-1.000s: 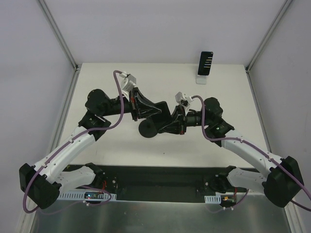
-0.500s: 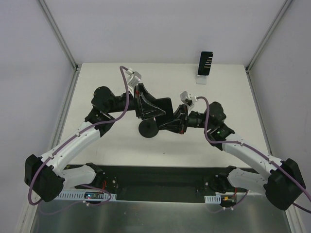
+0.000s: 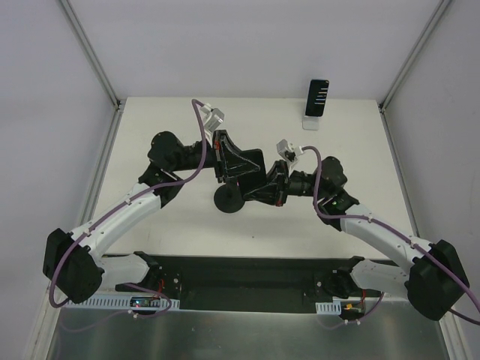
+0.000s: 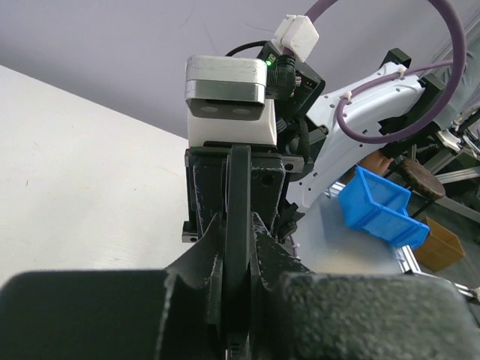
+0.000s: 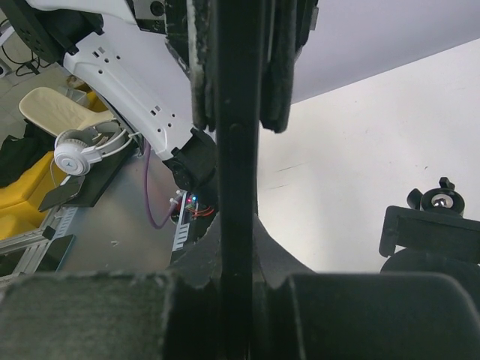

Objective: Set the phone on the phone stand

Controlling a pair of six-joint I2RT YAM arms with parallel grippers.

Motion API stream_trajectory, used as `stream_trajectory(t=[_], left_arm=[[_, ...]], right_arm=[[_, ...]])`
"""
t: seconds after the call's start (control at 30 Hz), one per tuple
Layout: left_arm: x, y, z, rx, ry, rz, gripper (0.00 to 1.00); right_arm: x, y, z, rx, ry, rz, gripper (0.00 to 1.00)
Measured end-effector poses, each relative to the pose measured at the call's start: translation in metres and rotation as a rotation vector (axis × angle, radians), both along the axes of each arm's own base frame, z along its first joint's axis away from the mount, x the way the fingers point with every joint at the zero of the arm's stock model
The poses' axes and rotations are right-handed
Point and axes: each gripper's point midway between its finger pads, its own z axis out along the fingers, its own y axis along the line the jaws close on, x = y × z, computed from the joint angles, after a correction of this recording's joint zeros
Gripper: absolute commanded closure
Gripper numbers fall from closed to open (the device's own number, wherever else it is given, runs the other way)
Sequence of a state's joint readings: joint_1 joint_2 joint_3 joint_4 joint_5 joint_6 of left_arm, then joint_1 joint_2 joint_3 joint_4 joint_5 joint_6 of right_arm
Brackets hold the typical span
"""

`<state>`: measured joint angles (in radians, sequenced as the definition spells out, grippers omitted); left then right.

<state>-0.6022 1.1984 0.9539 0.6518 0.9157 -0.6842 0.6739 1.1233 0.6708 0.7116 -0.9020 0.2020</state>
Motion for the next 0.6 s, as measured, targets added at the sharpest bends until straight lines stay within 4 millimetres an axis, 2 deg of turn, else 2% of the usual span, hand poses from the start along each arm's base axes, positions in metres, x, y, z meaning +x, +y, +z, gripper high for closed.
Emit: stream_trajectory(t=[0.07, 0.1, 0.13, 0.23, 0.27, 0.4, 0.5, 0.6], left_arm=[[0.002, 0.000, -0.001, 0.002, -0.020, 0.007, 1.00], [0.002, 0.000, -0.001, 0.005, -0.022, 0.012, 1.00], [0.004, 0.000, -0.002, 0.010, -0.024, 0.024, 1.00], [0.010, 0.005, -0.006, 0.050, -0.004, 0.108, 1.00], [0.014, 0.008, -0.007, 0.072, 0.007, 0.152, 1.00], [0.030, 0.033, -0.013, 0.165, 0.021, 0.373, 1.00], [0.028, 0.061, -0.019, 0.231, 0.014, 0.501, 1.00], [0.012, 0.084, -0.017, 0.254, -0.017, 0.561, 1.00]], right_arm=[[0.000, 0.000, 0.000, -0.002, 0.015, 0.001, 0.96], [0.000, 0.000, -0.001, -0.003, 0.021, 0.001, 0.85], [0.000, 0.000, -0.001, -0.006, 0.024, 0.000, 0.60], [0.005, 0.001, -0.002, -0.029, 0.020, -0.021, 0.33], [0.007, 0.001, -0.002, -0.035, 0.015, -0.032, 0.29], [0.027, -0.003, -0.006, -0.085, -0.006, -0.154, 0.23], [0.046, -0.008, -0.015, -0.145, -0.010, -0.266, 0.30], [0.064, -0.009, -0.028, -0.219, -0.014, -0.327, 0.43]])
